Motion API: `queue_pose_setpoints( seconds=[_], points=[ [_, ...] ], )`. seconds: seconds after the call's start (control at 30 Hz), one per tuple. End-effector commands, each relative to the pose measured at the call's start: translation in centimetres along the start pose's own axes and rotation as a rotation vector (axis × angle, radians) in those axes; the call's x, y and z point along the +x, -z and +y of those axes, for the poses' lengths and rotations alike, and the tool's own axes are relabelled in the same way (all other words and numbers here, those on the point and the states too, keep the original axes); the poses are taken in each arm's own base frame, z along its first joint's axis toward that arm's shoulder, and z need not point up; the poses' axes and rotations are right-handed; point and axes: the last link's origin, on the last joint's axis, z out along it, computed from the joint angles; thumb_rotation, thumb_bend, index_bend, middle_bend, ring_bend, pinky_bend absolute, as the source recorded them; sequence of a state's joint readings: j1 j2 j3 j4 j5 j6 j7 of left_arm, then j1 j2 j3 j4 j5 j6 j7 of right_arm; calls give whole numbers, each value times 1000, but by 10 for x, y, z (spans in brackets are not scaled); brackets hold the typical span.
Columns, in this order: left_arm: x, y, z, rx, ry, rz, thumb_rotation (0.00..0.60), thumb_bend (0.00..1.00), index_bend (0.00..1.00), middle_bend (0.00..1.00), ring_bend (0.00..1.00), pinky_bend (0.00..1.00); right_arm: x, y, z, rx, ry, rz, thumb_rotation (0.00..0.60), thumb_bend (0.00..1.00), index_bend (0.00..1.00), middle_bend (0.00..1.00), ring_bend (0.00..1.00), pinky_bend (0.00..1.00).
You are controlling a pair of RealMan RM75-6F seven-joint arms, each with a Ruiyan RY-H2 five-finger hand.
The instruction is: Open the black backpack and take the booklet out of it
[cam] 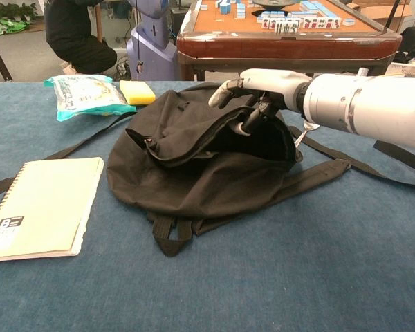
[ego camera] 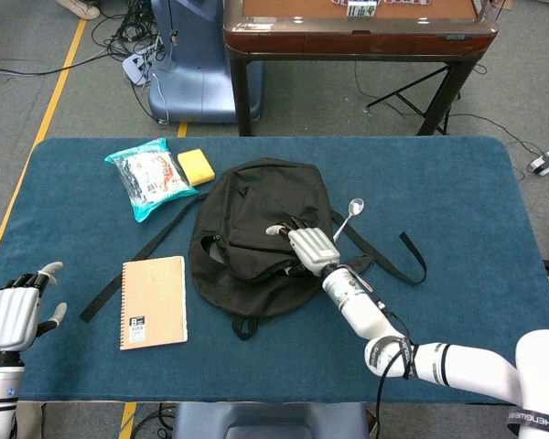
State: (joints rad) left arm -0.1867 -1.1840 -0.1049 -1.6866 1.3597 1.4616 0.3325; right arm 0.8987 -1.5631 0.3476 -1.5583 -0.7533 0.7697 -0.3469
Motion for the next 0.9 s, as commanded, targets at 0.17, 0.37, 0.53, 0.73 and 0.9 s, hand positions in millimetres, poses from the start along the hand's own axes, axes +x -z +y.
queue_pose_setpoints(
  seconds=[0.17, 0.37, 0.53, 0.73, 0.9],
  points=[
    [-1, -2, 2, -9, -2, 1, 600, 295, 277, 412, 362, 431, -5, -6, -10, 4, -31, -85, 600, 784, 623, 309, 126, 202],
    [-1, -3, -1, -1, 4, 7, 600, 295, 278, 412, 362, 431, -6, 8, -29, 51, -126, -176, 600, 820, 697, 360, 176, 270],
    [-2, -3, -1, -7, 8, 8, 600, 295, 277, 412, 362, 431, -3, 29, -42, 93, -196, -239, 600, 821, 702, 364, 180, 291],
    [0, -9, 6, -51, 18, 24, 600, 295, 282, 412, 362, 431, 14, 29, -34, 65, -235, -131, 600, 818, 702, 364, 184, 295],
    [9, -27, 27, -160, 34, 68, 600, 295, 310, 412, 362, 428, 26, 10, -22, -7, -312, -1, 600, 818, 702, 356, 185, 297]
  ],
)
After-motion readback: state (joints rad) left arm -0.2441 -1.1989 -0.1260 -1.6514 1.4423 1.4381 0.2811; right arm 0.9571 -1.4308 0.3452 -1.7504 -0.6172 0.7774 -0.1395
